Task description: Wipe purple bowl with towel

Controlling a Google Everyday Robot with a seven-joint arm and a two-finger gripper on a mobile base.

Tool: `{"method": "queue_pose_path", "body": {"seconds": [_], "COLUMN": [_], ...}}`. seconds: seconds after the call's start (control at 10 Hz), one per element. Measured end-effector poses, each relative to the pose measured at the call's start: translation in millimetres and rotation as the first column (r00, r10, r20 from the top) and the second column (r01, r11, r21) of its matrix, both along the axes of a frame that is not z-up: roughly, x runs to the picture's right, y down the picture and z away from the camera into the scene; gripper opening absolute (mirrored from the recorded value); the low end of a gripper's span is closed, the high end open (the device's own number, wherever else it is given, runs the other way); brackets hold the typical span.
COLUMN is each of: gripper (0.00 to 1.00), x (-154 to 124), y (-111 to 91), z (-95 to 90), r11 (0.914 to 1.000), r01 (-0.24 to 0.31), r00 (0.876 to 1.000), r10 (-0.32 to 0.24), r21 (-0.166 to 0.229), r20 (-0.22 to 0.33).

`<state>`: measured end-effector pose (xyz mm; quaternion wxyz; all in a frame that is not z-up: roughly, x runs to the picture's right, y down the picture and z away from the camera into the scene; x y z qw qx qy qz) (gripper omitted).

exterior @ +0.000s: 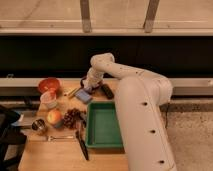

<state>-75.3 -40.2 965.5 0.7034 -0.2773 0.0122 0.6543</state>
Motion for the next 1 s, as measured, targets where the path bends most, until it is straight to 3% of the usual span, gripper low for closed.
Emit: {"method": "queue_pose_path", "body": {"seconds": [0.3, 0.6, 0.8, 1.0], "gripper": [0.0, 0.0, 0.0, 0.0], "x": [17.3, 10.2, -13.7, -18.6], "y": [2.7, -22.5, -35.3, -33.9], "z": [-1.8, 20.1, 28.4, 21.9], "r11": [0.999, 0.9995, 0.9999, 0.9999], "r01": [-0.033, -0.029, -0.015, -0.011], "r00": [0.999, 0.999, 1.0, 0.999], "r10": [0.032, 0.028, 0.015, 0.011], "r21": [-0.031, -0.011, 0.007, 0.005], "r20": [-0.03, -0.026, 0.02, 0.053]}}
